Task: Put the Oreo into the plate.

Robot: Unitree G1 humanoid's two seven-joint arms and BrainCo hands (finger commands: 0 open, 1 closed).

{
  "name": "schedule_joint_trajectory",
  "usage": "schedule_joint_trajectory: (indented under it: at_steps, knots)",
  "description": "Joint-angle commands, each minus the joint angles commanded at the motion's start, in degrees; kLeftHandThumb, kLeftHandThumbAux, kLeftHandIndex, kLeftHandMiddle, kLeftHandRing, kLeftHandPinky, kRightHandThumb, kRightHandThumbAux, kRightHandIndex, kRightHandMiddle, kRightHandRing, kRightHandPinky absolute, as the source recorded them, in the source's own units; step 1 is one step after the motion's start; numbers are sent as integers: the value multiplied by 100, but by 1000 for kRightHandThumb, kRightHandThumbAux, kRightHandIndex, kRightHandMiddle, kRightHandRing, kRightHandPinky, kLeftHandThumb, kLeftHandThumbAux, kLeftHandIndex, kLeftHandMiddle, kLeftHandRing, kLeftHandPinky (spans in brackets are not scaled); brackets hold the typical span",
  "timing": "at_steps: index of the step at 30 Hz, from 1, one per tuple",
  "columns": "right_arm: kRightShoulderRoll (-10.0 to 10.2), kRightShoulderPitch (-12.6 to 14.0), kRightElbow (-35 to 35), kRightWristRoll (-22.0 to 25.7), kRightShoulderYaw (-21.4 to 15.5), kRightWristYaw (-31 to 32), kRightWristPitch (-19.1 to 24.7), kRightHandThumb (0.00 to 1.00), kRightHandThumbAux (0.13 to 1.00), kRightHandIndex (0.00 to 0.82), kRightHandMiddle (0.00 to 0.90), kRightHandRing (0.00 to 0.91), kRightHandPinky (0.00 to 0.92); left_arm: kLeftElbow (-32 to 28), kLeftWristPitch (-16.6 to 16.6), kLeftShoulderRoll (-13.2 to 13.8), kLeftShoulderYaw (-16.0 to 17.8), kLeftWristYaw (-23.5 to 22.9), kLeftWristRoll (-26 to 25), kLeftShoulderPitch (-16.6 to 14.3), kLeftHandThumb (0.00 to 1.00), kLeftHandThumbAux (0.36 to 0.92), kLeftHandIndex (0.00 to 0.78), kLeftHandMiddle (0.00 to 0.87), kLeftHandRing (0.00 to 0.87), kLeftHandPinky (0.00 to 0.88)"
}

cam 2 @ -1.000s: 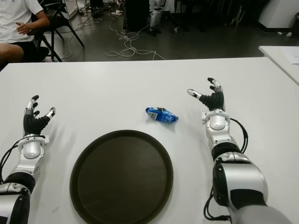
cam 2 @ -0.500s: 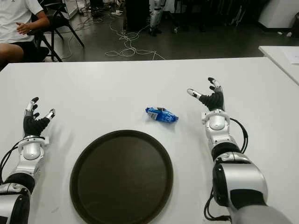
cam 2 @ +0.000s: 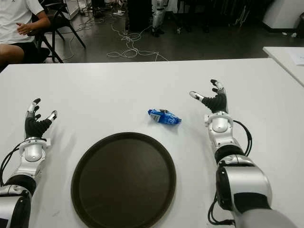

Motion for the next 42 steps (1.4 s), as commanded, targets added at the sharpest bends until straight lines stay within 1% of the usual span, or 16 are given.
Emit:
schedule_joint_trajectory:
  at_steps: [7, 11, 16, 21, 27, 33, 37, 42]
  knots:
    - [42, -22, 29, 40, -52, 26, -7, 0, 778, 154, 120, 98, 75, 70, 6, 18, 9, -49, -4, -49, 0, 740, 42, 54, 32, 22]
    - [84, -44, 51, 95, -115, 52, -17, 0, 757, 166, 121, 98, 66, 111, 14, 34, 12, -78, 2, -89, 0, 749, 42, 52, 34, 27]
    - [115, -61, 63, 120, -154, 39, -27, 0, 741, 160, 122, 101, 77, 139, 6, 65, -14, -102, 40, -109, 0, 750, 44, 49, 31, 21]
    - [121, -69, 65, 61, -112, 16, -36, 0, 751, 143, 119, 99, 72, 149, 9, 68, 15, -165, 1, -126, 0, 745, 47, 50, 32, 21]
    - [114, -69, 69, 11, -67, 9, -52, 0, 777, 148, 120, 93, 60, 186, 69, 85, 28, -223, -15, -159, 0, 727, 51, 58, 37, 14]
    - [100, -77, 77, 32, -74, 122, -47, 0, 760, 129, 97, 73, 38, 196, 60, 97, -5, -218, 29, -175, 0, 734, 55, 67, 46, 19]
    - [93, -79, 86, 58, -103, 177, -32, 0, 758, 132, 86, 60, 22, 196, 47, 86, -7, -214, 25, -177, 0, 738, 55, 69, 46, 20]
    - [86, -76, 91, 55, -110, 193, -30, 0, 761, 128, 94, 67, 37, 197, 52, 74, 1, -197, 14, -184, 0, 735, 57, 71, 46, 19]
